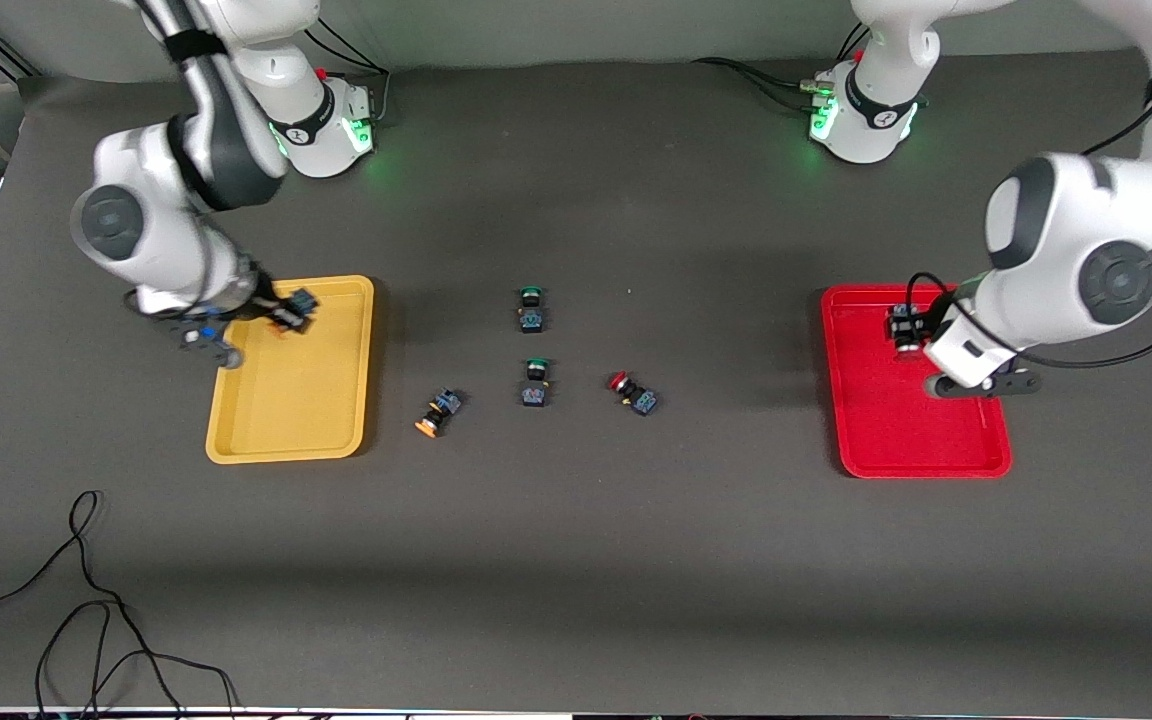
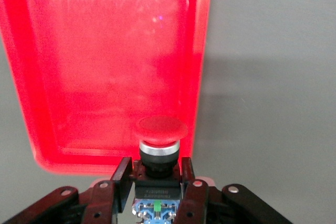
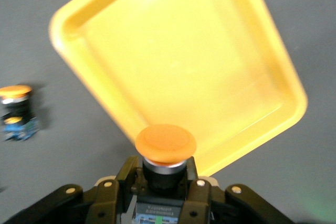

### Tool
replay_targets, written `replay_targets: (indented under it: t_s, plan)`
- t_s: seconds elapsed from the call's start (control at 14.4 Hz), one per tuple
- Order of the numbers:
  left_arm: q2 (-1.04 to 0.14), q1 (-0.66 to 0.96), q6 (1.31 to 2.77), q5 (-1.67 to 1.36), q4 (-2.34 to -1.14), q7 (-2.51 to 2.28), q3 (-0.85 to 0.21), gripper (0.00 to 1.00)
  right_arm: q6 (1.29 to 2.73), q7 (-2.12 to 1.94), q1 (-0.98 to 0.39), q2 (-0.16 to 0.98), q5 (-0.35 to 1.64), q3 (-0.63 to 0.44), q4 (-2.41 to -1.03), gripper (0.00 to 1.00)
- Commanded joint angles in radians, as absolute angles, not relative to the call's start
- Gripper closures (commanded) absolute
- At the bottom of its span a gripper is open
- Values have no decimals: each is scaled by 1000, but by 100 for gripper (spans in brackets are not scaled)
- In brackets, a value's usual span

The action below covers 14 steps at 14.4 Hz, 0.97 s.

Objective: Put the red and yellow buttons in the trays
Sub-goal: 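Lower the yellow button into the yellow tray while the left gripper places red, then move the right gripper to the second yellow button while the left gripper reaches red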

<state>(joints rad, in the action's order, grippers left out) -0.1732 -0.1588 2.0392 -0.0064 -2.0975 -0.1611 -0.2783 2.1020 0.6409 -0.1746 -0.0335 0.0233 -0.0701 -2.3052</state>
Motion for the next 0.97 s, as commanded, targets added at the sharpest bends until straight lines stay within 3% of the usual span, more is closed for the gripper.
replay_targets:
  t_s: [0.0, 0.21, 0.28, 0.35, 0.42, 0.56, 0.7, 0.76, 0.83, 0.9]
  plan:
    - [-271, -187, 2225, 63, -2163, -144, -287, 100, 2173, 548, -184, -9, 32, -130, -2371, 95]
    - [-368, -193, 2345, 110, -2163, -146, -284, 94, 2366, 528, -184, 49, 32, -146, -2488, 95]
    - [-376, -195, 2352, 127, -2161, -146, -279, 74, 2446, 514, -183, 79, 32, -146, -2523, 95]
    - [-371, -195, 2341, 129, -2158, -144, -272, 14, 2507, 505, -183, 118, 34, -146, -2537, 95]
    - [-362, -193, 2327, 129, -2155, -144, -273, 0, 2543, 505, -183, 150, 34, -146, -2539, 95]
    - [-325, -195, 2257, 129, -2129, -143, -273, 0, 2595, 505, -183, 193, 34, -146, -2539, 94]
    - [-269, -193, 2121, 123, -2064, -146, -275, 0, 2602, 505, -183, 204, 34, -146, -2539, 86]
    - [-246, -192, 2047, 115, -2019, -147, -276, 0, 2600, 505, -183, 204, 34, -146, -2539, 70]
    - [-233, -184, 1986, 106, -1973, -162, -281, 0, 2599, 506, -183, 204, 34, -146, -2537, 24]
    - [-221, -173, 1942, 79, -1932, -169, -282, 0, 2597, 506, -183, 204, 34, -147, -2537, 0]
